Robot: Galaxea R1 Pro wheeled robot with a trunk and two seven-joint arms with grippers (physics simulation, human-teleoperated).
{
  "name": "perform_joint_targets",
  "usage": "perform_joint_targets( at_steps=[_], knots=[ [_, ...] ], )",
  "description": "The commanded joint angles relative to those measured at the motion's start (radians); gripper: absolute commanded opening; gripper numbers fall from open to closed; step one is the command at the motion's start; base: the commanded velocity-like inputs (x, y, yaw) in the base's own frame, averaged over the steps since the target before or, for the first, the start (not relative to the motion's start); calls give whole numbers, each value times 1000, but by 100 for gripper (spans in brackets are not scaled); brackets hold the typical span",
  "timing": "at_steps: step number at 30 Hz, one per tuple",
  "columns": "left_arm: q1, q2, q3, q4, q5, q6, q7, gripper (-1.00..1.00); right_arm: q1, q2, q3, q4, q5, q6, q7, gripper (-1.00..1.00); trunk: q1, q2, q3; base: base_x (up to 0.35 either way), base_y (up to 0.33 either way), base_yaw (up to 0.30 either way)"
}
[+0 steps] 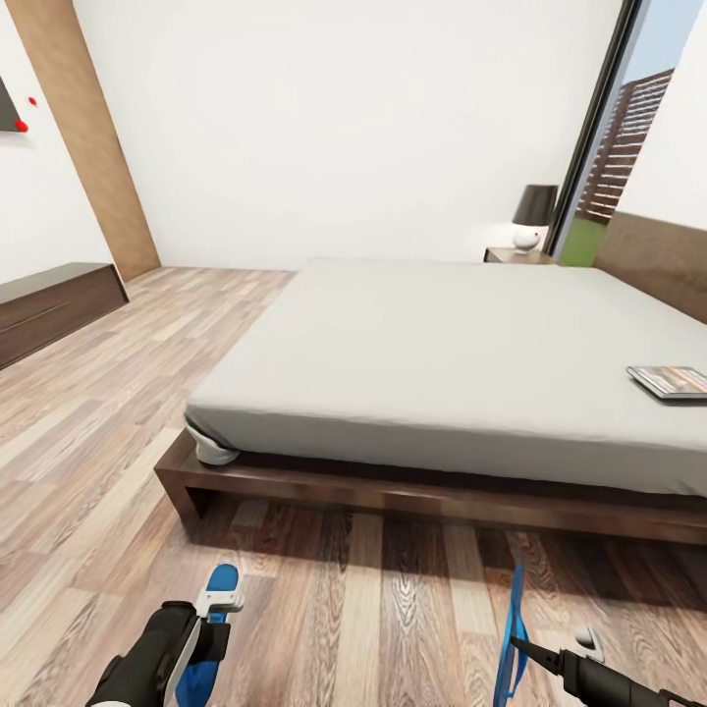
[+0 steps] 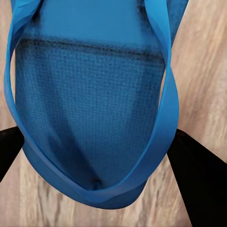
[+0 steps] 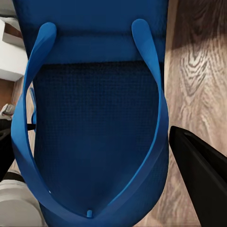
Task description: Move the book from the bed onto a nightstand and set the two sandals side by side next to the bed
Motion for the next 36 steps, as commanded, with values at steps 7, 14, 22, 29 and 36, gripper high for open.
perform_joint_targets(
  at_steps=[7, 14, 22, 29, 36],
  knots=[
    [0, -1, 4, -2, -11, 3, -10, -100, -1, 1, -9, -1, 8, 10, 4, -100, 3, -2, -28, 0, 0, 0],
    [0, -1, 4, -2, -11, 3, -10, -100, -1, 1, -9, -1, 8, 10, 4, -100, 6, -4, -55, 0, 0, 0],
    [0, -1, 4, -2, -11, 3, -10, -100, -1, 1, -9, -1, 8, 9, 3, -100, 10, -6, -86, 0, 0, 0],
    [0, -1, 4, -2, -11, 3, -10, -100, -1, 1, -9, -1, 8, 10, 3, -100, 13, -7, -113, 0, 0, 0],
    [0, -1, 4, -2, -11, 2, -10, -100, -1, 1, -9, -1, 8, 9, 3, -100, 16, -9, -140, 0, 0, 0]
  ],
)
